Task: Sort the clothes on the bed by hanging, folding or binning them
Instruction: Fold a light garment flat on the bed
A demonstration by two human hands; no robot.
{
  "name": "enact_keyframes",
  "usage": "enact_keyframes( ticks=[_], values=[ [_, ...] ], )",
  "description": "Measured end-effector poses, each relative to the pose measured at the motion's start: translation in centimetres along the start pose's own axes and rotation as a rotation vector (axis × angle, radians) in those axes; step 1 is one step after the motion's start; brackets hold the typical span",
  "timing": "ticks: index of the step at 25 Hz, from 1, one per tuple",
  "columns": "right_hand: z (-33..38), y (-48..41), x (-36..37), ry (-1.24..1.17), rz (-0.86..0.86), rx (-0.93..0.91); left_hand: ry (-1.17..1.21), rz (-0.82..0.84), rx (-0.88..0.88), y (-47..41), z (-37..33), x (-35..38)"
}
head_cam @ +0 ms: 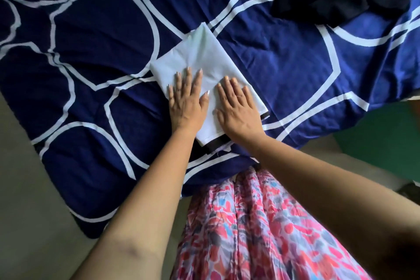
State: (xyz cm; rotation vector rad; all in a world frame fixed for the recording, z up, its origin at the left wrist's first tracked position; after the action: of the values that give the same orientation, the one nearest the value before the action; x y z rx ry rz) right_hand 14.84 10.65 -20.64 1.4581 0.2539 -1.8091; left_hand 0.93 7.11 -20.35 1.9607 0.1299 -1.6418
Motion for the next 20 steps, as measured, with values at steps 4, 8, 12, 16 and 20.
enact_keyframes(
  ticks=[4, 8, 12, 16, 20],
  values=[
    [0.4, 0.0, -0.2, 0.032, 0.011, 0.016, -0.008, 0.024, -0.006, 0.1, 0.1, 0.2],
    [1.2, -0.4, -2.4, 0.017, -0.055, 0.074, 0.038, -0.062, -0.073, 0.1, 1.4, -1.8],
    [0.3, -2.4, -2.6, 0.035, 0.018, 0.09, 0.037, -0.039, -0.048, -1.9, 3.0, -2.4],
    [0.0, -2.4, -2.1, -0.012, 0.032, 0.107, 0.02, 0.016, -0.033, -2.3, 3.2, -1.0],
    [-0.2, -3.1, -4.6, -0.198, -0.078, 0.392, 0.009, -0.019, -0.016, -2.2, 3.4, -1.8]
  ],
)
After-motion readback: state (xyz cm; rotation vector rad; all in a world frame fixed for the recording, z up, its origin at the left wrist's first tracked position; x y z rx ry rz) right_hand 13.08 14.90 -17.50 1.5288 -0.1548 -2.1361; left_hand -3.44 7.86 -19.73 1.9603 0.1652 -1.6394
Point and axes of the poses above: each hand's wrist, its own y-axis away from the middle knuckle, its own x-axis out of the palm, z = x × y, the point moved 4 cm from there along -y, towards the middle knuckle, and after that the axes turned 3 degrees about z, right-handed, at the moved point
